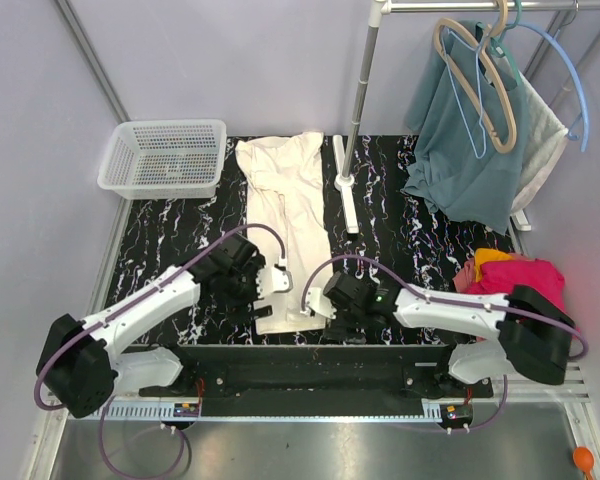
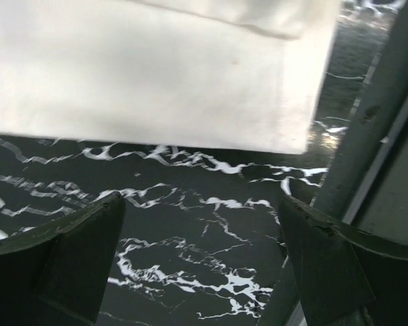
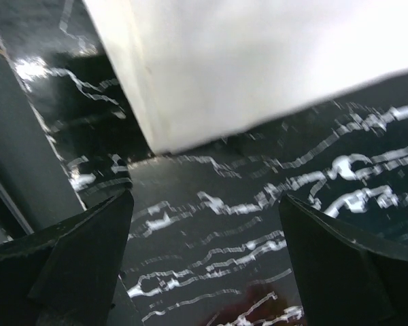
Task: Fold and stack the t-shirts
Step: Fold the tshirt
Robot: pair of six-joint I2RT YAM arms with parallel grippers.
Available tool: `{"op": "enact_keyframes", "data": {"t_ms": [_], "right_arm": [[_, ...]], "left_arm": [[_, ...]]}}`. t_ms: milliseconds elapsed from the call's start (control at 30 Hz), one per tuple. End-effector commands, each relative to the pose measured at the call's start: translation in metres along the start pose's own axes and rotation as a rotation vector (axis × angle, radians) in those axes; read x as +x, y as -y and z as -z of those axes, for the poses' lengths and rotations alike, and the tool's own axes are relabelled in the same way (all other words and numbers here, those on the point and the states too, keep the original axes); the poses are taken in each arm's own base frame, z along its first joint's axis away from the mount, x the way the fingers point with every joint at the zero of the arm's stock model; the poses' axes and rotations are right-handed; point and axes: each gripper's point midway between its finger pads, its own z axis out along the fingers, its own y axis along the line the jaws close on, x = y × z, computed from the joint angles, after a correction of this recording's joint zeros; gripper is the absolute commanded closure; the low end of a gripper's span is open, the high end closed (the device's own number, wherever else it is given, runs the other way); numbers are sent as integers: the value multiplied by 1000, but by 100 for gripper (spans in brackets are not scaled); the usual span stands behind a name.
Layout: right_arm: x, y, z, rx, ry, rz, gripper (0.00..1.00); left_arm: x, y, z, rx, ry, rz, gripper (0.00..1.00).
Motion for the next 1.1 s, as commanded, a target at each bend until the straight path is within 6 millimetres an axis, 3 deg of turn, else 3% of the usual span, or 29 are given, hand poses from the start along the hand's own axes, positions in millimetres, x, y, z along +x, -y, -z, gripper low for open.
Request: {"op": "enact_keyframes", "data": {"t_ms": [0, 233, 467, 700, 1067], "right_arm": [[6, 40, 26, 165, 61, -80, 2], [20, 59, 29, 206, 55, -152, 2], [27, 68, 27, 224, 44, -179, 2], [35, 70, 29, 238, 33, -195, 2], [37, 66, 27, 213, 26, -204, 2]], "left_arm": [[-4, 22, -5, 93, -16, -79, 1], [-4, 40, -19, 183, -26, -133, 1], [-7, 44, -39, 213, -26, -151, 2], [1, 53, -58, 235, -47, -156, 3], [0, 49, -75, 202, -60, -157, 12]]}}
